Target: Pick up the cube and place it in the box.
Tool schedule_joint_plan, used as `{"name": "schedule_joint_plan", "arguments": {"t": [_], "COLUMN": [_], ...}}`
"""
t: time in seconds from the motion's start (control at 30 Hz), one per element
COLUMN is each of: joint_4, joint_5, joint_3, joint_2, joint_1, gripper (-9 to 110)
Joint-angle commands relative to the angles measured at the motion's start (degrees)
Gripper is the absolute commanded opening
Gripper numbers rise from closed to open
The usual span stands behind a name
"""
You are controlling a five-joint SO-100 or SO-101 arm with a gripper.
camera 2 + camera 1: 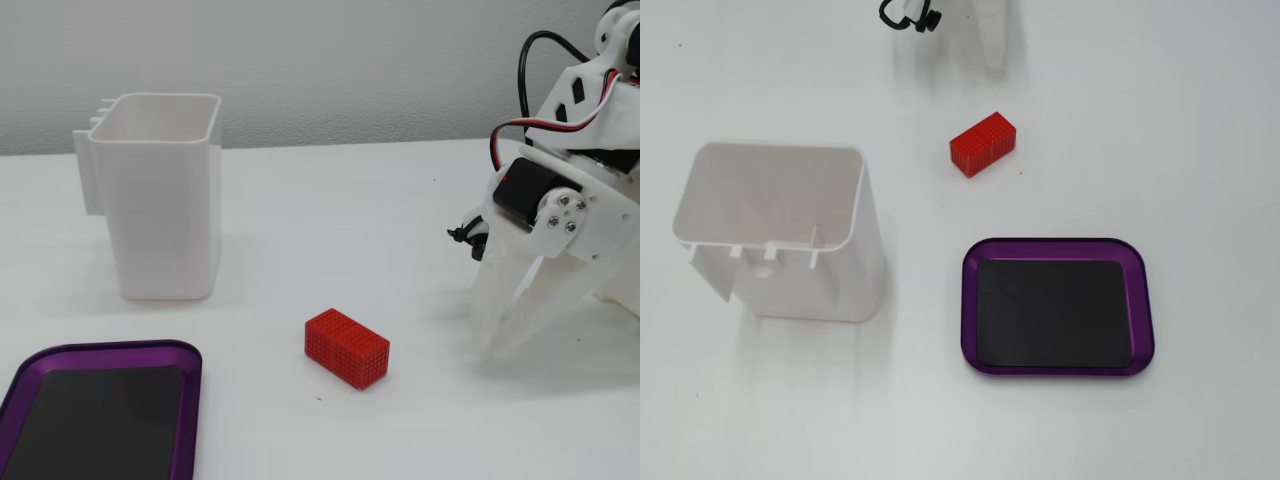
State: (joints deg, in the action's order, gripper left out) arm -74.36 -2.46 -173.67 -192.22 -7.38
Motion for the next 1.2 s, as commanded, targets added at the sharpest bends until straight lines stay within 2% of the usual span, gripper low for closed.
{"name": "schedule_joint_plan", "arguments": {"t": [0.0,0.8,1.17], "joint_4": [-0.2,-0.2,0.7], "joint_5": [-0.3,0.3,-0.2], "joint_3": [-0.4,0.4,20.0], "joint_2": [-3.9,-3.9,-0.1], "joint_1": [0.5,0.7,5.5], "gripper": [0,0,0]}}
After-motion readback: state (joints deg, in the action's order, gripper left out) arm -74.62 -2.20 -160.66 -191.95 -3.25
